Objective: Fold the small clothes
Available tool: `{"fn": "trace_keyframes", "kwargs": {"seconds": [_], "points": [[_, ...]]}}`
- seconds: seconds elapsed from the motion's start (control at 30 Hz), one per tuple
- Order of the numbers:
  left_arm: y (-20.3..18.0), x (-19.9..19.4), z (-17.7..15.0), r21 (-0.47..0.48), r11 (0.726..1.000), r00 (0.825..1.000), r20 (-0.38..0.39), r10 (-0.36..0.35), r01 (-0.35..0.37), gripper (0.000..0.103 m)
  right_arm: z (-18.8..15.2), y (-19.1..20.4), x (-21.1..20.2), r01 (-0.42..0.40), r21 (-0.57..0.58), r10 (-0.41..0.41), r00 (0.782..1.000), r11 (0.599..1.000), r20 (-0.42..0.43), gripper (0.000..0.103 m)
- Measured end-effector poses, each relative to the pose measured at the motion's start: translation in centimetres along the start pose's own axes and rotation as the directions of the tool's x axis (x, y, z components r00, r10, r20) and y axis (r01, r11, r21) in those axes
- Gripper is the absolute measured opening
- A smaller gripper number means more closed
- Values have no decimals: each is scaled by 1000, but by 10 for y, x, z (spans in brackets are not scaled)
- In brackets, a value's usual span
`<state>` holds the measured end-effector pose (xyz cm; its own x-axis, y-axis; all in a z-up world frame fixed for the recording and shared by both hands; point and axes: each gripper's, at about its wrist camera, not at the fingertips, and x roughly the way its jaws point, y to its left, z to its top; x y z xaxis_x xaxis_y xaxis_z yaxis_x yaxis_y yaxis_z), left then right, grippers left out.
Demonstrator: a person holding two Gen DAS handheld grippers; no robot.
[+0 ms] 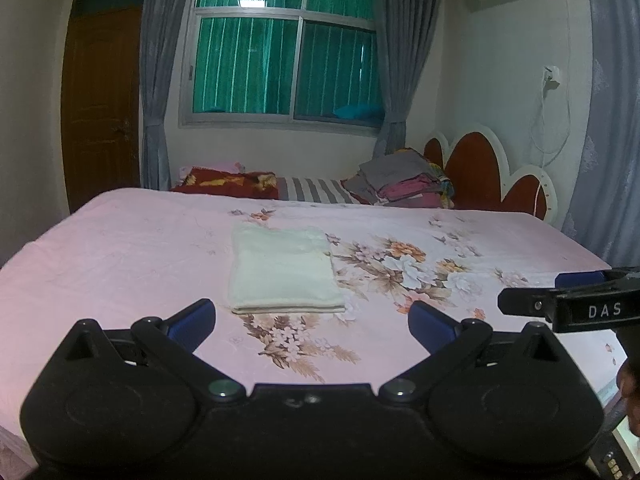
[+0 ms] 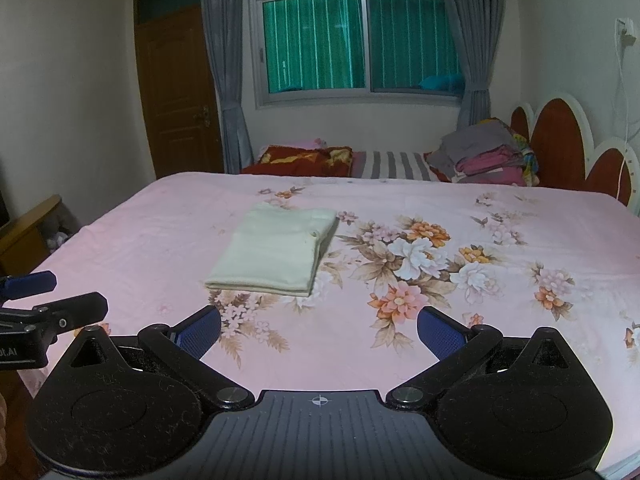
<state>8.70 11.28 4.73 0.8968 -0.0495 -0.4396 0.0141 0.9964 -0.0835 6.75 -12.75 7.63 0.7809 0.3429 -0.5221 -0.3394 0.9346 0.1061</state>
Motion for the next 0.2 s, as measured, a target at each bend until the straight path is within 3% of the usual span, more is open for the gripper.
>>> {"fn": "trace_keyframes", "kwargs": {"seconds": [0.2], "points": [[1, 2, 0, -5, 1000, 1000, 10, 9, -9, 102, -1, 1, 2, -8, -3, 8, 1000, 1000, -2, 103]]}}
